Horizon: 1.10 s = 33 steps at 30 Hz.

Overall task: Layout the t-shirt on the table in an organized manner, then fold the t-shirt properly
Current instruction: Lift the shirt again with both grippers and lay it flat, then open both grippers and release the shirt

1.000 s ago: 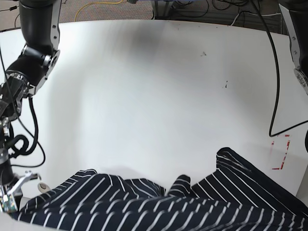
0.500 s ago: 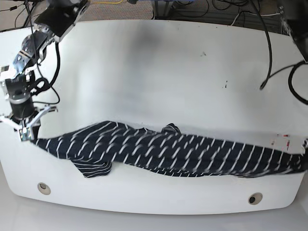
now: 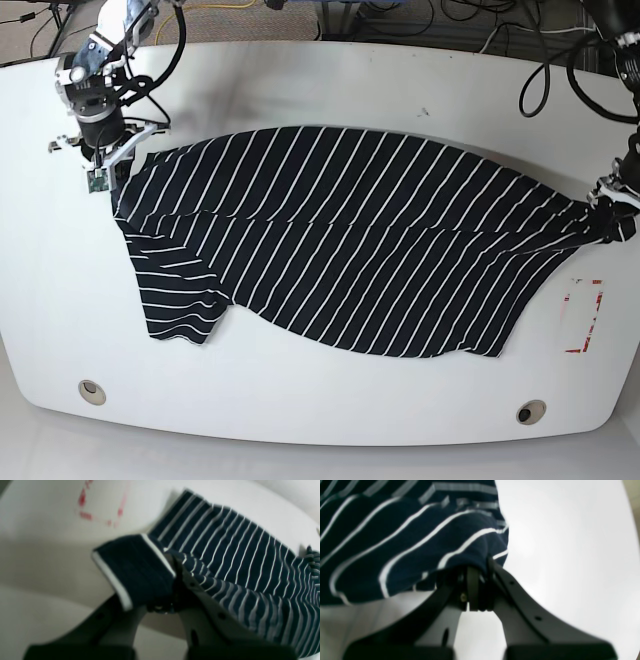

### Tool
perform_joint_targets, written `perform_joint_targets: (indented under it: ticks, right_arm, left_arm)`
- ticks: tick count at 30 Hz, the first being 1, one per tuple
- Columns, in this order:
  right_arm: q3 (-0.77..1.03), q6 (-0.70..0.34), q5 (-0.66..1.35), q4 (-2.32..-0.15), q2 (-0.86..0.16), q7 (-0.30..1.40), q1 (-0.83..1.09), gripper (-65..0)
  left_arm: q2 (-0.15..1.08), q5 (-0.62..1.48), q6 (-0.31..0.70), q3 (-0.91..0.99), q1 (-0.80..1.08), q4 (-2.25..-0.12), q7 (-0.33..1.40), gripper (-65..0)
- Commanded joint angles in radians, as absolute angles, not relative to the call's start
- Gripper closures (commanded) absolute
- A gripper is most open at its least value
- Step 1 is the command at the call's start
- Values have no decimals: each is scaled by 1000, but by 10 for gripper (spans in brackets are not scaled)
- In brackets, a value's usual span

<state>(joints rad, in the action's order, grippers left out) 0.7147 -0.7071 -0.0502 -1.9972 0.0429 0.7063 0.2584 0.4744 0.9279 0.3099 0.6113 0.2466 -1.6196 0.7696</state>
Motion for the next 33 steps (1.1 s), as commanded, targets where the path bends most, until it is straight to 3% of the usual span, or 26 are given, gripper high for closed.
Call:
perform_joint_targets:
  ticks: [1,23,26,33]
  right_arm:
    - [719,-698,-42,-2018,51,670,289,-3]
    - [713,-698,-51,-2009,113,673,398,-21]
    - [714,-698,-51,-2006,114,673,400,-120]
    - [714,-698,-44,-2008,114,673,427,-434]
  left_arm:
    - [498,935,335,644,294,-1636,739,0]
    - [470,684,530,668,435,-1635,740,-6]
    - [472,644,559,656,432,-1635,740,-35]
    - [473,587,567,656,429,-1635,740,-308]
